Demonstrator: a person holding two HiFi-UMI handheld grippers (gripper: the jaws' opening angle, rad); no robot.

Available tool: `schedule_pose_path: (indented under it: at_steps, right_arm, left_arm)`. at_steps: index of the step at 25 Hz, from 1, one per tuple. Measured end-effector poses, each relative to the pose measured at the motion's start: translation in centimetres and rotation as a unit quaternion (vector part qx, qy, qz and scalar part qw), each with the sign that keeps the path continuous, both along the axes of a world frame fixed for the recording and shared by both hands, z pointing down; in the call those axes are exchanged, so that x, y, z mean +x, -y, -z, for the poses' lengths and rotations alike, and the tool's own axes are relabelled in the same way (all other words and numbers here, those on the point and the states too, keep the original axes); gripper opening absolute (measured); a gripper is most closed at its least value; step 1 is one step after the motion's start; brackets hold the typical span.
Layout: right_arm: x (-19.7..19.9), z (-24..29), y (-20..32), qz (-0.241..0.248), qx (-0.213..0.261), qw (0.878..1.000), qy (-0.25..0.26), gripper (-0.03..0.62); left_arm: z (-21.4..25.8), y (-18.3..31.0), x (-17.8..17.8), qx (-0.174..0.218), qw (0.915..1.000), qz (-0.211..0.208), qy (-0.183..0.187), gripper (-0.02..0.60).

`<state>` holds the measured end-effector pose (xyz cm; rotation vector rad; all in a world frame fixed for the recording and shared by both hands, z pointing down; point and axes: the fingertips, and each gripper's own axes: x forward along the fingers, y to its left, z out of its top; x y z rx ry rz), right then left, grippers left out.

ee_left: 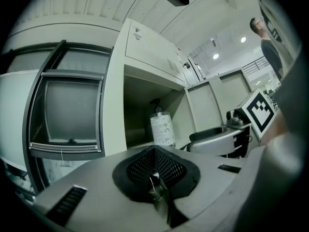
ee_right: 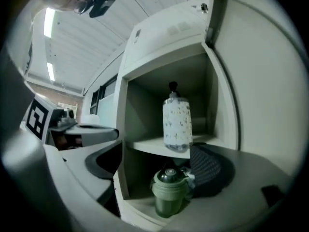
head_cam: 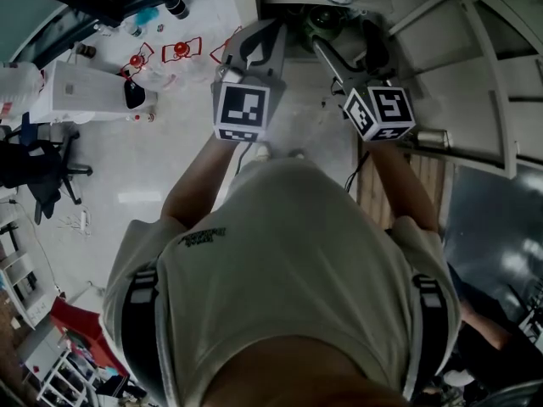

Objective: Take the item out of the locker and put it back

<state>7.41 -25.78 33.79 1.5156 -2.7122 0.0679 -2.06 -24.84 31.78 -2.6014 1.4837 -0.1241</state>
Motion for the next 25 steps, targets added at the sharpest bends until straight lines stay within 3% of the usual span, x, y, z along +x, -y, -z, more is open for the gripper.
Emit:
schedule_pose_path:
  at_steps: [1, 3, 9, 13, 25]
  right_arm:
    - [0.1, 1.0, -0.5, 0.001, 0.009, 1.000, 0.004, 0.442]
    - [0.1, 2.8, -1.6, 0.004, 0.033, 0.999, 0.004, 0.334]
    - [0.0, 6.1, -4.2, 0.014, 0.076, 0.997, 0.000, 0.200]
    - [0.5, 8.1, -5.6, 0.003, 0.119, 0.993, 0.001, 0.017]
    - [-1.5, 6.0, -8.6, 0.044, 0.083, 0.995, 0.025, 0.002]
  left_arm:
    - [0.4, -0.1, -0.1, 0.003, 1.0000, 0.000, -0.001, 0.014]
    - [1.3, -0.4, -0.2, 0.009, 1.0000, 0.000, -0.004, 0.014]
    - [3.0, -1.3, -0.6, 0.020, 0.9997, -0.002, -0.014, 0.014]
    - [3.5, -1.9, -1.0, 0.021, 0.9993, -0.008, -0.031, 0.014]
    - [3.5, -4.0, -1.2, 0.029, 0.9994, -0.008, -0.020, 0.014]
